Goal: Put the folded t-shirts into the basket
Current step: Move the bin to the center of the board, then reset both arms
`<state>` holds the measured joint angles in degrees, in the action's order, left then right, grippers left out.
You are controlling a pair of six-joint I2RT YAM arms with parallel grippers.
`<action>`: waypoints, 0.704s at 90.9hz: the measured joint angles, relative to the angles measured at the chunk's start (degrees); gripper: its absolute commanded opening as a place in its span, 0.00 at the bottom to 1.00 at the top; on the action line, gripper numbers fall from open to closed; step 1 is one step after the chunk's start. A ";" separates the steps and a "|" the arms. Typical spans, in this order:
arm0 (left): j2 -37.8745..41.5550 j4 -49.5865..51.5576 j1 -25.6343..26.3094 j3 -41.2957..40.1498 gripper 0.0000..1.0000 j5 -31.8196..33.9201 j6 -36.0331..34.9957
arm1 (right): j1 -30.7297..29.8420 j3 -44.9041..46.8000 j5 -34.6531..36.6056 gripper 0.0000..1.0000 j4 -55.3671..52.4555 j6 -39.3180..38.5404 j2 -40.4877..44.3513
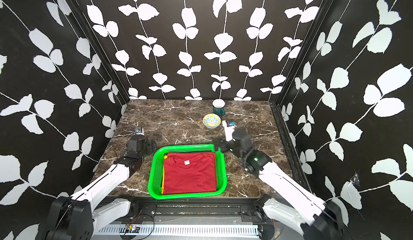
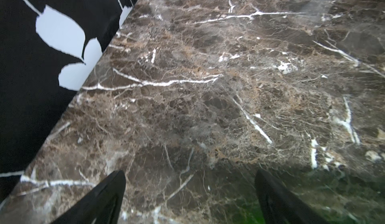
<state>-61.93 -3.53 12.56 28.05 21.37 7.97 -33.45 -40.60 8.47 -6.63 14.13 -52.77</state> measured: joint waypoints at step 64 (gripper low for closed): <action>-23.93 -42.07 -5.40 -5.27 0.99 -12.41 -16.76 | 28.35 21.31 -0.66 0.99 43.71 -14.86 -25.51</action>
<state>-85.86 -45.60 7.16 22.79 8.95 -8.80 -5.10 -19.29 7.81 37.08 -0.73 -78.28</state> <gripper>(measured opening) 0.986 0.988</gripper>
